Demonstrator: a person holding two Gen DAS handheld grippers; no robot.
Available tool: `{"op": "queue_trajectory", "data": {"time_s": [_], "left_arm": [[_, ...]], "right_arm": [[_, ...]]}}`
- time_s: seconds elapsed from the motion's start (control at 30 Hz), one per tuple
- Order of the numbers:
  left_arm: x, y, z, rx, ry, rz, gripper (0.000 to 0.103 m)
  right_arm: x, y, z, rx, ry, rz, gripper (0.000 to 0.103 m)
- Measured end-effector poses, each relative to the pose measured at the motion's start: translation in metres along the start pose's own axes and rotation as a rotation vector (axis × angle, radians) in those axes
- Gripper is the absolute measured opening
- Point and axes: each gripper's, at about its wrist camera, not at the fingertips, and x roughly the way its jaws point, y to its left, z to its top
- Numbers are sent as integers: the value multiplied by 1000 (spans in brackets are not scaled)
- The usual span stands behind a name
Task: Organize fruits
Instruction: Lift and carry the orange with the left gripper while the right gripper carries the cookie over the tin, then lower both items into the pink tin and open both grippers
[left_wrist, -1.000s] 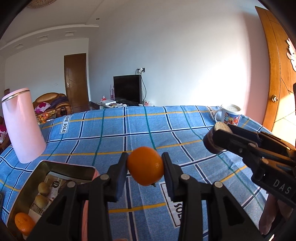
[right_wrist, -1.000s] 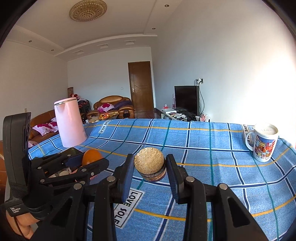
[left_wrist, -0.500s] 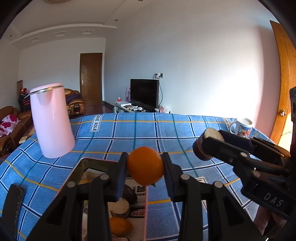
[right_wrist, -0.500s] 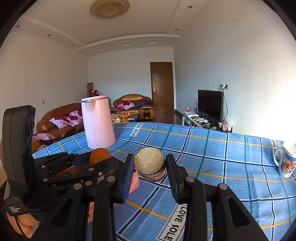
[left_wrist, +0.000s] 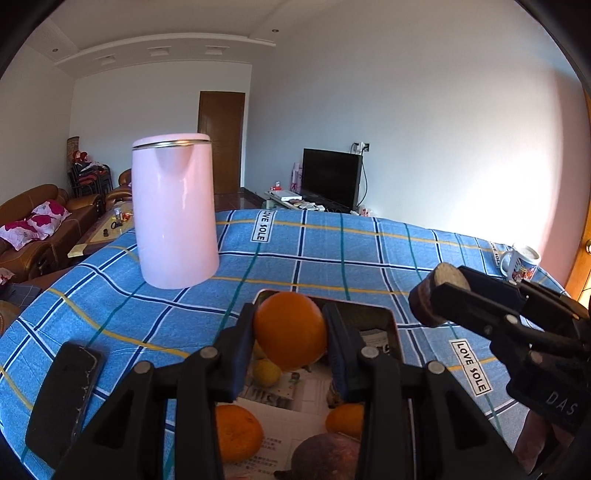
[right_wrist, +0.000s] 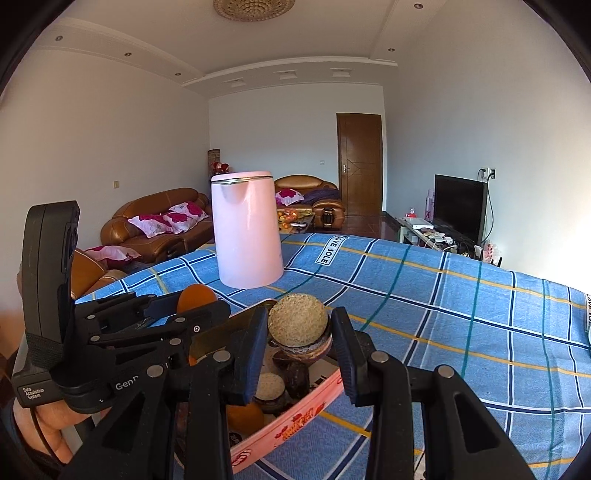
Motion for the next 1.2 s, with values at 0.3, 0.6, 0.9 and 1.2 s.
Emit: {"op": "queue_trajectory", "data": {"time_s": [0.3,0.6,0.9,1.2], "left_arm": [[5,19,-7,-21,30,10,38],[12,25,-16,-30,67,5,38],[17,30,-22,-38,98,10,38],[11,33,-26,-39,100,18,42]], "right_arm": [[36,22,-6,-31,78,41,37],[61,25,-15,-18,162,50,37],[74,28,-20,-25,213,56,37],[79,29,-24,-16,253,98,41]]}}
